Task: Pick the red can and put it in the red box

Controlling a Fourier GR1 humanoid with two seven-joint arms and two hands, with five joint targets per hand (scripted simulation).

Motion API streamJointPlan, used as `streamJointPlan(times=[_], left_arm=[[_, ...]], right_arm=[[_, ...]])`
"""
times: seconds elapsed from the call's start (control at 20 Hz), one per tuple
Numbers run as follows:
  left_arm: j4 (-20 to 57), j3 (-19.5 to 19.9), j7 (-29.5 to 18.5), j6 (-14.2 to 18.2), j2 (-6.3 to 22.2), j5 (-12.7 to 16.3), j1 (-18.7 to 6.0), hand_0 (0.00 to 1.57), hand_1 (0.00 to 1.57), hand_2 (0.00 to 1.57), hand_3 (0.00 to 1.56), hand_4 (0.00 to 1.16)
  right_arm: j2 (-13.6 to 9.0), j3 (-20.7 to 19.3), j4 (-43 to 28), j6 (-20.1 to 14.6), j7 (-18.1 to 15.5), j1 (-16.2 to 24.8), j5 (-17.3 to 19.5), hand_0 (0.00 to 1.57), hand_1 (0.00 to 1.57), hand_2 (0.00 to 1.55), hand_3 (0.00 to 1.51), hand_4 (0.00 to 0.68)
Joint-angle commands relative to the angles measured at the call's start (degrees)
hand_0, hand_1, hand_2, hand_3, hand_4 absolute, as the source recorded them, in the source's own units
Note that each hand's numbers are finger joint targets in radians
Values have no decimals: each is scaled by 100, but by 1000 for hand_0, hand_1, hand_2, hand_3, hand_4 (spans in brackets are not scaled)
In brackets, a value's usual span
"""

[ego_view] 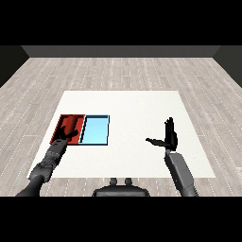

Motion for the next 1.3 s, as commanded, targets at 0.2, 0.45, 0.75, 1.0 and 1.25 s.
streamJointPlan(times=[0.2, 0.45, 0.75, 1.0, 1.25], left_arm=[[463, 193, 469, -902, 351, 122, -59, 0, 0, 0, 0, 0], [438, 63, 246, -557, 139, -46, 88, 0, 0, 0, 0, 0], [-149, 512, -627, -919, 622, 361, -30, 0, 0, 0, 0, 0], [-931, 1041, -1949, -1275, 271, 908, 158, 1360, 1360, 1247, 0, 0], [-1830, 1038, -2657, -2003, -175, 1124, 515, 0, 0, 0, 0, 0]], right_arm=[[-6, -157, 196, 121, -147, -110, -26, 0, 0, 0, 0, 0], [107, -90, -72, 55, -55, -156, 9, 0, 0, 0, 0, 0], [71, -247, -218, 377, -320, 189, -193, 0, 0, 0, 0, 0], [90, -147, -394, 554, -405, 317, -185, 0, 0, 0, 0, 0], [-8, -5, -605, 763, -97, 220, -210, 0, 0, 0, 0, 0]])
